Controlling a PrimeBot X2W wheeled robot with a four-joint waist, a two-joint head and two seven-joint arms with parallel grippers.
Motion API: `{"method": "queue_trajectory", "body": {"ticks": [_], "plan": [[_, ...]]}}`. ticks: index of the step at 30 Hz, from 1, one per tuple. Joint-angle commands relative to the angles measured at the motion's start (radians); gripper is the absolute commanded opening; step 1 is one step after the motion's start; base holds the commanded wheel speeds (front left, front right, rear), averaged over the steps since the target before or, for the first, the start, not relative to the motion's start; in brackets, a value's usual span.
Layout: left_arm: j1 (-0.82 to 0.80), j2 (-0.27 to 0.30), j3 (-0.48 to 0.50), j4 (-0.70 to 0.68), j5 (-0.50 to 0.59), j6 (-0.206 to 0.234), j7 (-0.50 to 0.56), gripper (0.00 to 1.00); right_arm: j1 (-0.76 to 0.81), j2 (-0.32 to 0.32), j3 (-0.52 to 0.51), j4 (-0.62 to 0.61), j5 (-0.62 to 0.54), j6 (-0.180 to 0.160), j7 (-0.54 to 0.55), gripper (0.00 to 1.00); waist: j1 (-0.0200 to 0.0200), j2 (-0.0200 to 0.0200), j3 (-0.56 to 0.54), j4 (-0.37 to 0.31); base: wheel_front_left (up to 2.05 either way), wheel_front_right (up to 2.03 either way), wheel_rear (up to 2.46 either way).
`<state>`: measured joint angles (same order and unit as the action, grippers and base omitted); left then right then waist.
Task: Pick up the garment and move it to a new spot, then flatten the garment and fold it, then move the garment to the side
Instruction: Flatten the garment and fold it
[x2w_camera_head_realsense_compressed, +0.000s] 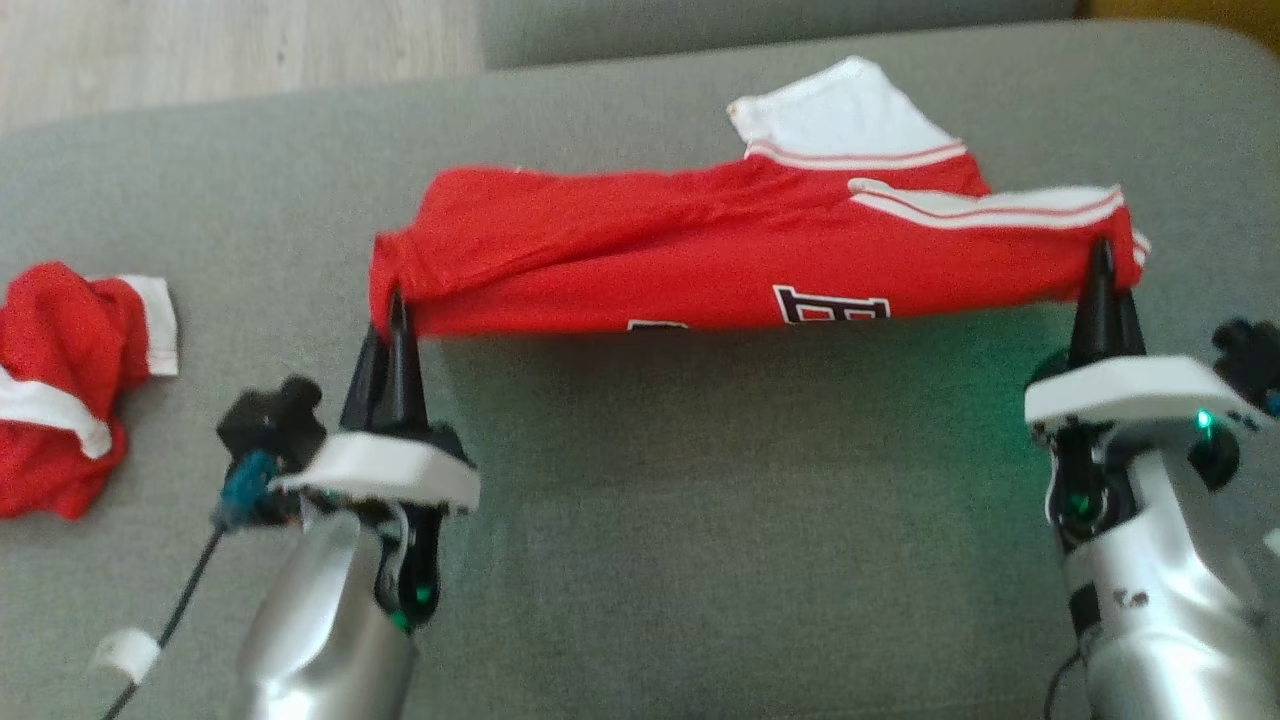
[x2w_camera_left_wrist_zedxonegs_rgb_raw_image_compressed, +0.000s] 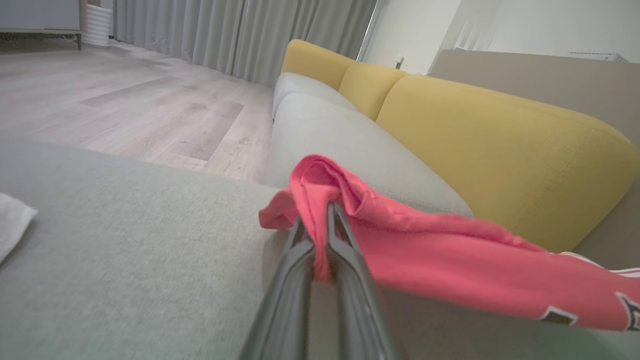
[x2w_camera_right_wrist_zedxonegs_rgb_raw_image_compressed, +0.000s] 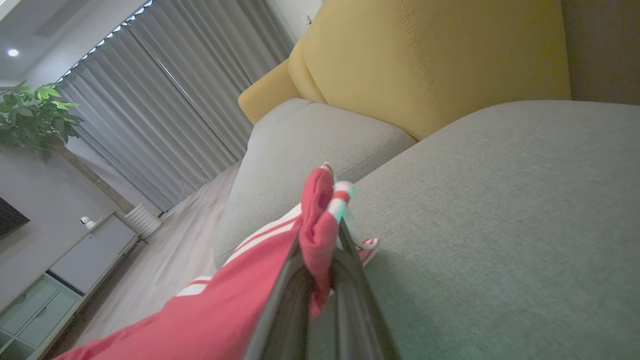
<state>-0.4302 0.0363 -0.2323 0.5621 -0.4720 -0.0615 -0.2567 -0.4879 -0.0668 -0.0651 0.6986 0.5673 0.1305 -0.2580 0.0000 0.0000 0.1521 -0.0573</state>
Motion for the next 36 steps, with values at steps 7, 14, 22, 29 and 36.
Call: {"method": "queue_trajectory", "body": {"ticks": [7, 14, 22, 29, 36], "plan": [[0.156, 0.014, 0.022, 0.053, -0.041, 0.011, -0.005, 0.00, 0.115, -0.025, 0.050, 0.014, 0.030, 0.000, -0.004, 0.00, 0.0000, 0.0000, -0.115, 0.005, 0.00, 0.00, 0.00], [0.282, 0.014, -0.015, 0.071, -0.042, 0.038, -0.005, 1.00, 0.236, -0.046, 0.081, 0.014, 0.013, 0.000, -0.004, 1.00, 0.0000, 0.0000, -0.098, 0.016, 0.00, 0.00, 0.00], [0.224, 0.014, 0.021, -0.017, 0.081, 0.081, -0.005, 1.00, 0.210, -0.076, -0.002, -0.084, -0.185, 0.000, -0.004, 1.00, 0.0000, 0.0000, -0.036, 0.020, 0.00, 0.00, 0.00], [0.010, 0.029, 0.032, 0.087, 0.166, 0.073, -0.005, 1.00, 0.110, -0.049, 0.004, -0.141, -0.326, 0.000, -0.004, 1.00, 0.0000, 0.0000, 0.064, 0.007, 0.00, 0.00, 0.00], [-0.226, 0.069, 0.042, 0.311, 0.172, 0.047, 0.006, 1.00, 0.008, -0.036, 0.081, -0.145, -0.334, 0.000, -0.004, 1.00, 0.0000, 0.0000, 0.162, -0.024, 0.00, 0.00, 0.00]]}}
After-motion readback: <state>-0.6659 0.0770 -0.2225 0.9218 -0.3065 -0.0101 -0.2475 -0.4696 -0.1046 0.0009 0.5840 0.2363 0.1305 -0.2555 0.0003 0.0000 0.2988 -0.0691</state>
